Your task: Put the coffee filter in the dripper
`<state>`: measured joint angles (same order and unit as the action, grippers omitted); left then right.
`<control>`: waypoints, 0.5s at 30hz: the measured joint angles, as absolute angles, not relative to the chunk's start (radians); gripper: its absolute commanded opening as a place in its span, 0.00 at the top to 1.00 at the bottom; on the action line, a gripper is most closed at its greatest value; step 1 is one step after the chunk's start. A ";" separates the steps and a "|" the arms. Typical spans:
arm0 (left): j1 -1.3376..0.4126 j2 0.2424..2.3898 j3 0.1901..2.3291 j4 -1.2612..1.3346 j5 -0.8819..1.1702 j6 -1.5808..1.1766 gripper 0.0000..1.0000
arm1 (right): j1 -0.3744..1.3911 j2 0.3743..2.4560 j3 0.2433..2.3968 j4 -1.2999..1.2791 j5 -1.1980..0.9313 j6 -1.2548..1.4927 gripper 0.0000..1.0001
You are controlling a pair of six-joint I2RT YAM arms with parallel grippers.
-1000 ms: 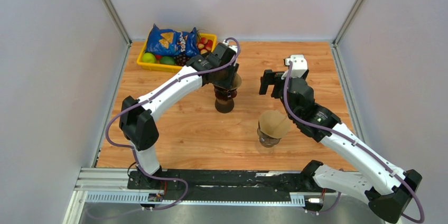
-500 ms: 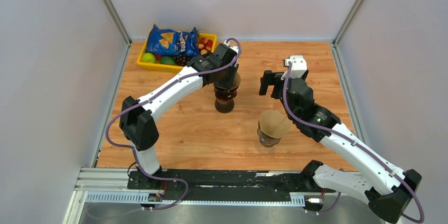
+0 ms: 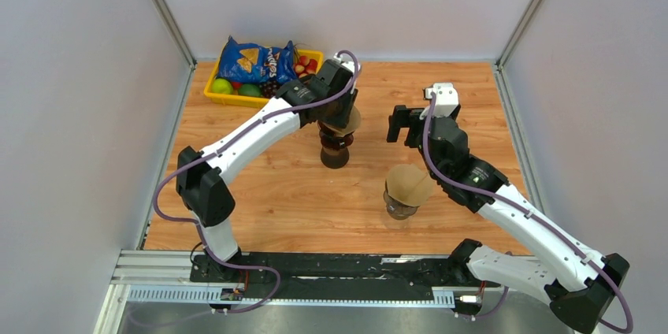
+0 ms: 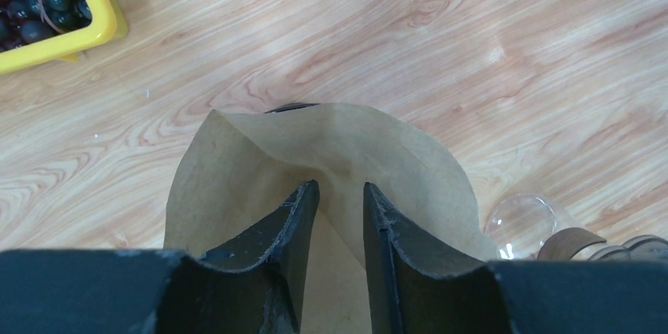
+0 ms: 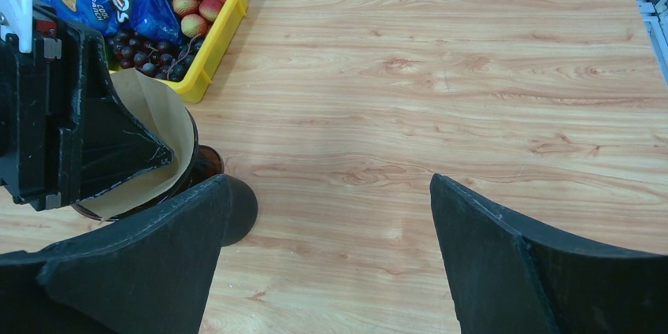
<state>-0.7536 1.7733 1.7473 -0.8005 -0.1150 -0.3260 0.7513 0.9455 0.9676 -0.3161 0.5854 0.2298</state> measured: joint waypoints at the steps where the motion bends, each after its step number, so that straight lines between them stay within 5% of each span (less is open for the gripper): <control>1: -0.753 1.772 1.748 -0.801 -0.117 -0.326 0.61 | 0.751 0.945 0.967 -0.316 0.585 0.230 0.00; 11: -0.764 1.744 1.765 -0.816 -0.133 -0.315 0.56 | 0.751 0.944 0.967 -0.316 0.586 0.230 0.00; 15: -0.766 1.710 1.767 -0.816 -0.133 -0.307 0.43 | 0.751 0.940 0.967 -0.316 0.586 0.230 0.00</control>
<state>-0.7662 1.7096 1.7672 -0.8162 -0.1333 -0.3073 0.7513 0.9401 0.9672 -0.3161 0.5861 0.2302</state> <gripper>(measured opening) 0.453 0.997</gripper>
